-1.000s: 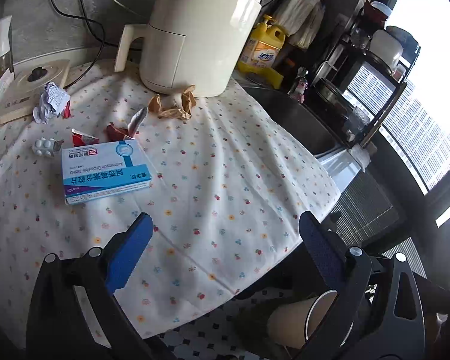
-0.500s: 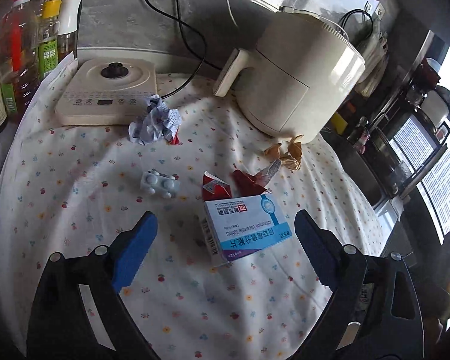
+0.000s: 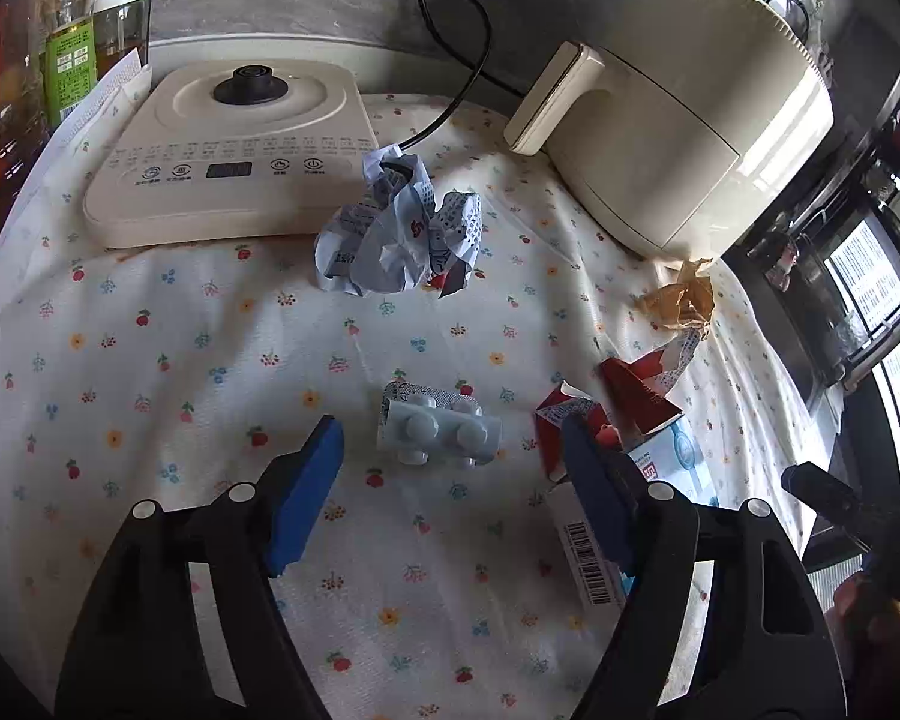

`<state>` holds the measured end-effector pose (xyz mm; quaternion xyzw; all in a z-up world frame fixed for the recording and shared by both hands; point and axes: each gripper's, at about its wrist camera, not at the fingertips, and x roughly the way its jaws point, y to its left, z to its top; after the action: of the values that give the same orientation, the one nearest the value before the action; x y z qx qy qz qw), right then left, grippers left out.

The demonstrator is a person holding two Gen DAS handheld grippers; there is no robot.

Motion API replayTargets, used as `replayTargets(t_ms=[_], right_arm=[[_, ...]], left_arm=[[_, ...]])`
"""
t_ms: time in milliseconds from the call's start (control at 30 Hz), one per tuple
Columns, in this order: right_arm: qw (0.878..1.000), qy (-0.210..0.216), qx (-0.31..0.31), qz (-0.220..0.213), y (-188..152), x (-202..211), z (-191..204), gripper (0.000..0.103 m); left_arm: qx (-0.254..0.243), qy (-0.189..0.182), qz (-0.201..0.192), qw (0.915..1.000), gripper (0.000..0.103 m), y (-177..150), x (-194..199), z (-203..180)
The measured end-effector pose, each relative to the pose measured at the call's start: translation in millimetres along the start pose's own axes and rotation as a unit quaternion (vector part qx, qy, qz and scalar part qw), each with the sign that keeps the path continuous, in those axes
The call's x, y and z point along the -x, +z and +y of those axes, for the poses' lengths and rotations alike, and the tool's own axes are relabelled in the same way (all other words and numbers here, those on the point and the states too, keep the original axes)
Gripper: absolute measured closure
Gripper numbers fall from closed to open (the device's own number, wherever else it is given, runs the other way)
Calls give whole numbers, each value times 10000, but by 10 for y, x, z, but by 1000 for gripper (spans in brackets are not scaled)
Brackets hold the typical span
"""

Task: Collect trash
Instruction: 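Grasp the white pill blister with the left gripper while the right grasps the red torn carton flap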

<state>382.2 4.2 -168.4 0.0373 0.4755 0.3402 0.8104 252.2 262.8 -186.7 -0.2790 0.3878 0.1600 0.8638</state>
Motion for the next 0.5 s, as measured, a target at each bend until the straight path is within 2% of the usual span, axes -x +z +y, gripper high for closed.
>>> replayTargets(t_ms=[33, 67, 133, 200, 367, 400, 467, 500], right_arm=[[10000, 12, 34, 26, 34, -48, 41, 28], [10000, 39, 51, 65, 67, -98, 78, 29], [9998, 126, 76, 153, 135, -204, 148, 31], [9995, 164, 143, 219, 208, -320, 213, 31], [9985, 257, 240, 410, 390, -677, 354, 37], [9984, 254, 250, 436, 423, -754, 377, 41], [9976, 249, 279, 590, 458, -910, 407, 60], [9967, 255, 300, 713, 471, -983, 415, 87]], left_arm=[[-7, 7, 38, 10000, 38, 4, -35, 9], [-19, 54, 64, 10000, 49, 6, -62, 22], [-29, 86, 56, 9999, 58, 28, -59, 57], [35, -2, 16, 10000, 59, 48, -10, 103], [138, 128, -165, 9997, 59, 57, 177, 264], [192, 162, -189, 9995, 59, 50, 212, 311], [289, 228, -226, 9991, 59, 19, 281, 388], [332, 252, -236, 9989, 59, 0, 315, 418]])
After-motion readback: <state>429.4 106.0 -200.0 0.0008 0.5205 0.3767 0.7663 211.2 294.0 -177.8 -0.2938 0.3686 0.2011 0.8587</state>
